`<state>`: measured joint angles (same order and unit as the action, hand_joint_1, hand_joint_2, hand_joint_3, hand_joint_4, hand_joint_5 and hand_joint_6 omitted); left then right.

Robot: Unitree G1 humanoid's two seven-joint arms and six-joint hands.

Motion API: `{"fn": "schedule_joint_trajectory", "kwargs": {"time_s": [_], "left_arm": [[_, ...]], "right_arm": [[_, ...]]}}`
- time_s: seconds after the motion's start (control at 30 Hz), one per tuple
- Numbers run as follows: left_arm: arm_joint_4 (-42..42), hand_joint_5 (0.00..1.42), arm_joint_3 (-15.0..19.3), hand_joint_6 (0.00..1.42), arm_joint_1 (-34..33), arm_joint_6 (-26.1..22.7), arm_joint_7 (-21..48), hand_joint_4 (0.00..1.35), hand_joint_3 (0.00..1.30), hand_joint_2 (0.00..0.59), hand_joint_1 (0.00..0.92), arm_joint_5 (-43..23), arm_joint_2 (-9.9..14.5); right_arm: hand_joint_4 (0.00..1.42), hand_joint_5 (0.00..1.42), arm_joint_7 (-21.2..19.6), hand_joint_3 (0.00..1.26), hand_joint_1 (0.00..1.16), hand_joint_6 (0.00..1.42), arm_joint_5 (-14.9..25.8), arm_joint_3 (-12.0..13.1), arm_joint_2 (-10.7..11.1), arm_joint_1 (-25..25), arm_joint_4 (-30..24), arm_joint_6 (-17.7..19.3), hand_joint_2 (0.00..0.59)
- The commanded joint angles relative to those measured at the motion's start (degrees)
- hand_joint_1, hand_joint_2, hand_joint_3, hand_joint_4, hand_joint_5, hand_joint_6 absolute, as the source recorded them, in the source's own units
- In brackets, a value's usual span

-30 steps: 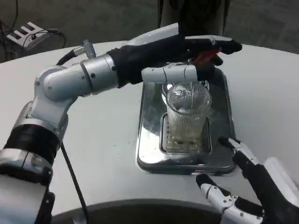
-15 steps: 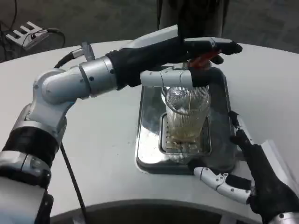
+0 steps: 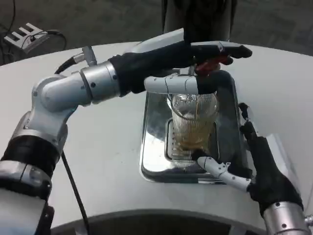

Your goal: Grasp the cup under the faucet to collect the drink, then remove the cup.

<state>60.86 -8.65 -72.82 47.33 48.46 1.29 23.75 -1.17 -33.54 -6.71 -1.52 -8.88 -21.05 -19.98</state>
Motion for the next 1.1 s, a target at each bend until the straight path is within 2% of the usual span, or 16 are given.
{"fn": "schedule_joint_trajectory", "kwargs": {"time_s": [0.03,0.37,0.73,1.03,1.1], "left_arm": [[0.8,0.09,-0.8,0.15,1.9,0.6,2.7,0.08,0.18,0.000,0.000,1.5,0.2],[1.2,0.07,-0.7,0.13,1.4,0.9,2.7,0.09,0.18,0.000,0.000,1.7,0.2],[1.6,0.06,-0.8,0.09,1.0,1.2,2.7,0.10,0.19,0.000,0.000,1.9,0.2],[1.6,0.06,-0.7,0.08,0.7,1.3,3.0,0.10,0.19,0.000,0.000,1.8,0.6],[1.7,0.06,-0.7,0.08,0.6,1.3,3.1,0.10,0.19,0.000,0.000,1.9,0.8]], "right_arm": [[0.00,0.10,-2.9,0.00,0.73,0.17,1.6,0.6,0.0,-3.1,4.1,1.0,0.197],[0.01,0.11,-6.1,0.00,0.74,0.18,3.5,0.9,0.5,-7.7,10.7,2.0,0.194],[0.01,0.09,-8.8,0.00,0.73,0.16,6.2,0.2,-0.7,-13.2,17.5,3.2,0.191],[0.00,0.08,-11.9,0.00,0.73,0.14,6.8,-0.6,-1.7,-15.1,20.1,3.1,0.183],[0.00,0.08,-13.4,0.00,0.73,0.13,6.6,-0.8,-2.6,-15.7,21.2,2.9,0.183]]}}
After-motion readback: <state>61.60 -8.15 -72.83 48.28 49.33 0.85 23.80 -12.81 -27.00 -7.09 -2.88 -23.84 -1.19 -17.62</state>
